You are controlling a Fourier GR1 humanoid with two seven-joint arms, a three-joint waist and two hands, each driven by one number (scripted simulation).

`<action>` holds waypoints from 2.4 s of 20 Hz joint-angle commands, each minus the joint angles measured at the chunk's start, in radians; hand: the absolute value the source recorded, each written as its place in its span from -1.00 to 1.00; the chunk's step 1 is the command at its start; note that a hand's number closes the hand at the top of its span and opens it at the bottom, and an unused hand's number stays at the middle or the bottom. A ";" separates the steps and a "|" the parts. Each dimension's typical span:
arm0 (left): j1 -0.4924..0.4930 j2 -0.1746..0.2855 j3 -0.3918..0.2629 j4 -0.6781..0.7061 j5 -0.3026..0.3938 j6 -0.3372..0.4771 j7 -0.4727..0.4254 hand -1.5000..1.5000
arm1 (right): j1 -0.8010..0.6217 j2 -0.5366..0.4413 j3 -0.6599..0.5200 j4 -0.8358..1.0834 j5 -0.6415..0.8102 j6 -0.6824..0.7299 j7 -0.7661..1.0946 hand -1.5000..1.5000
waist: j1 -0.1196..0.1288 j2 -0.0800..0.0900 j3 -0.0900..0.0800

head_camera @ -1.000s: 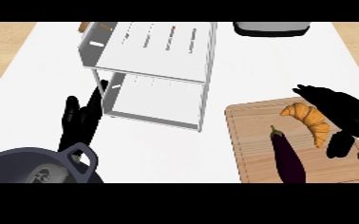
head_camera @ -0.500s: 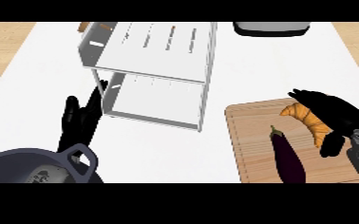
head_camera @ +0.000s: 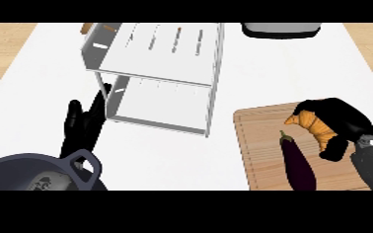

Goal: Pick the croissant from the cutting board and place it in the tiered basket

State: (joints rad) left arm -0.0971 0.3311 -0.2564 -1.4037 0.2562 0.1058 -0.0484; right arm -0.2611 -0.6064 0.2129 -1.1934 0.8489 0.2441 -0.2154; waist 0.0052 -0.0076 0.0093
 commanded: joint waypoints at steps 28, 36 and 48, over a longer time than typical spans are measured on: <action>-0.025 -0.004 -0.026 0.004 0.023 -0.020 -0.040 0.00 | 0.006 0.384 -0.158 -0.964 -0.196 0.065 0.866 1.00 | -0.013 0.004 -0.012; -0.048 -0.029 -0.043 0.054 -0.004 -0.019 -0.073 0.00 | -0.458 0.487 -0.149 -0.812 -0.222 0.131 1.202 1.00 | 0.006 0.009 -0.012; -0.042 -0.012 -0.055 0.030 0.000 -0.020 -0.048 0.00 | -0.905 0.605 -0.172 -0.249 -0.173 -0.008 1.227 1.00 | 0.019 0.011 -0.011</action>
State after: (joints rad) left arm -0.1337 0.3433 -0.2845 -1.3810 0.2882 0.1086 -0.0617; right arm -1.0367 -0.0231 0.0516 -1.6111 0.6808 0.2790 0.9716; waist 0.0264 0.0004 0.0071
